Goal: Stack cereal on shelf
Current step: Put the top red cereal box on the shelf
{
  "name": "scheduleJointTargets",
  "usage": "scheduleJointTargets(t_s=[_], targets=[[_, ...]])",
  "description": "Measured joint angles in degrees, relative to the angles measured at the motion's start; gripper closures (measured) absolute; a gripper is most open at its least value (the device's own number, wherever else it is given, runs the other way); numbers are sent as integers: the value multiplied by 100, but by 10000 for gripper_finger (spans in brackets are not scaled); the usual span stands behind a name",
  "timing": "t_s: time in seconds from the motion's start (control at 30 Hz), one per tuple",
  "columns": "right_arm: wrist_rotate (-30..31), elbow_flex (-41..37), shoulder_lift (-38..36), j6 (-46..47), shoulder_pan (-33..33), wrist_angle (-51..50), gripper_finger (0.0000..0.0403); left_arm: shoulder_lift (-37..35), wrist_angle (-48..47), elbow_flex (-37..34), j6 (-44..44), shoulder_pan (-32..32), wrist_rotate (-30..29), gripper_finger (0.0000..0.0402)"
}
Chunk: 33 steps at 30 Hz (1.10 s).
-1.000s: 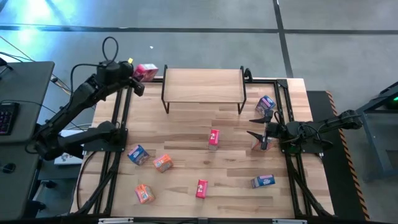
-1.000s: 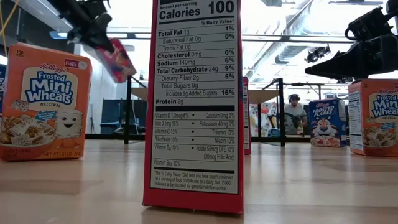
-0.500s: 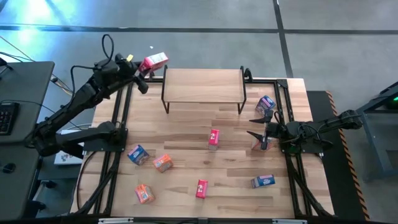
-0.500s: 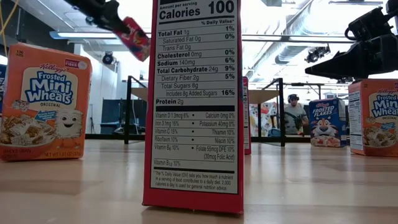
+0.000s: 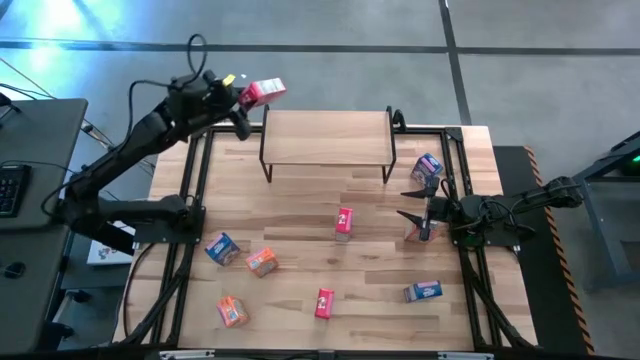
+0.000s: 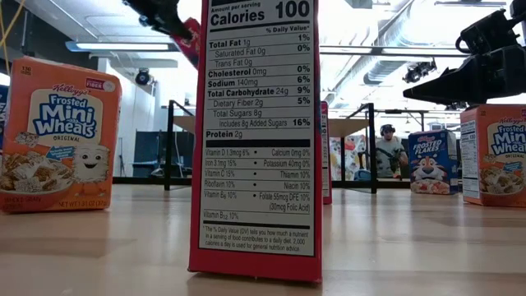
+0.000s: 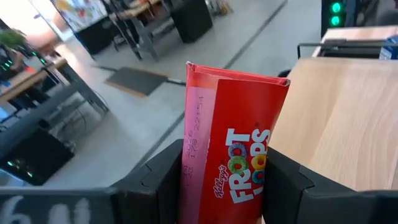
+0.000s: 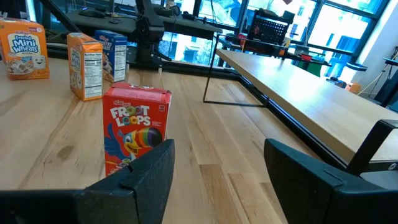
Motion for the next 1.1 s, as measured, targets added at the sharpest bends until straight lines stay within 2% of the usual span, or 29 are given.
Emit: scheduleJointTargets(t_s=[0.73, 1.1], targets=[[-1, 0, -1, 0, 2, 0, 162, 2526, -2845, 3039, 490, 4, 97, 243], [-1, -1, 0, 0, 0, 0, 162, 3553, -3814, 3959, 717, 4, 140, 243]])
